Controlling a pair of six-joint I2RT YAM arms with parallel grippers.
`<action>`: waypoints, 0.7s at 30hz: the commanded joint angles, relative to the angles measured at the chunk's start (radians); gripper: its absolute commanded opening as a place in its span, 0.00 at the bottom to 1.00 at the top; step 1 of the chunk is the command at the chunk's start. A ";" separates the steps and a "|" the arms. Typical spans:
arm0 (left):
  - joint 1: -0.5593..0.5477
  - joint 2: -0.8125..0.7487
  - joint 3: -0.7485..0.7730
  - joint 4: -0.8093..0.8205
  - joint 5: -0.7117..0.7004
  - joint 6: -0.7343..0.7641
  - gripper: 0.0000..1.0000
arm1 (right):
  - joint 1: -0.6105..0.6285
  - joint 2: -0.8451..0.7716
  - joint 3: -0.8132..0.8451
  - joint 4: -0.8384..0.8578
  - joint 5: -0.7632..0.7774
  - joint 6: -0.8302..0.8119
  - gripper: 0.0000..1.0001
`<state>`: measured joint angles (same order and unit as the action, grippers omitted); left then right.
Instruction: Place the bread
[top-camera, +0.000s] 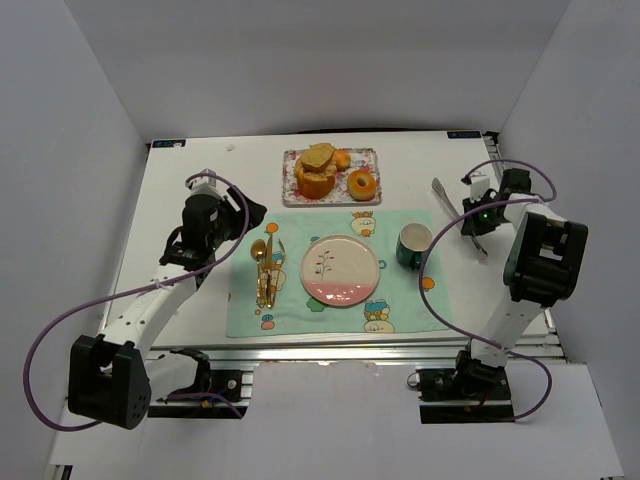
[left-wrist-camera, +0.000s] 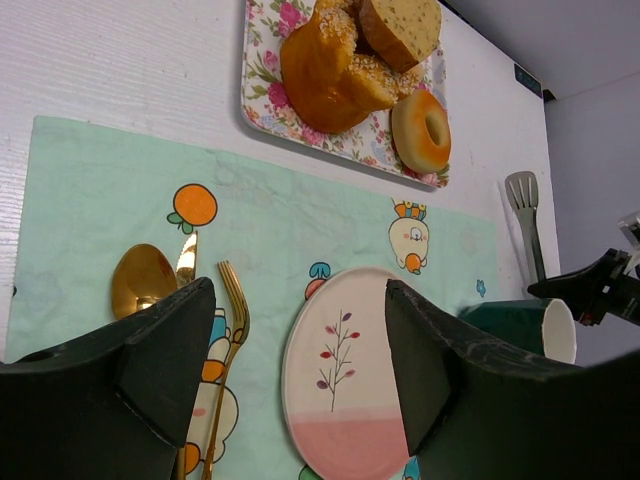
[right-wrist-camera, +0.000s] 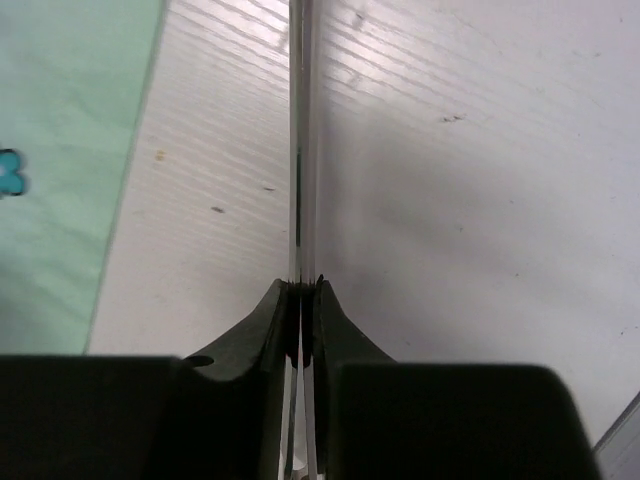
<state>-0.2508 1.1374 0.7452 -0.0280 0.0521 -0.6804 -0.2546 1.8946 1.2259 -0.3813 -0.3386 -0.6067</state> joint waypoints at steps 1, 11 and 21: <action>0.004 -0.010 0.033 -0.006 -0.012 0.007 0.78 | 0.014 -0.094 0.155 -0.060 -0.117 0.005 0.11; 0.004 -0.013 0.022 0.020 -0.003 -0.021 0.79 | 0.167 -0.103 0.455 -0.274 -0.194 0.030 0.34; 0.002 -0.074 -0.017 0.020 -0.015 -0.039 0.79 | 0.331 -0.112 0.523 -0.344 -0.218 0.081 0.36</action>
<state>-0.2508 1.1160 0.7429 -0.0227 0.0513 -0.7109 0.0528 1.8072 1.6955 -0.6819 -0.5282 -0.5434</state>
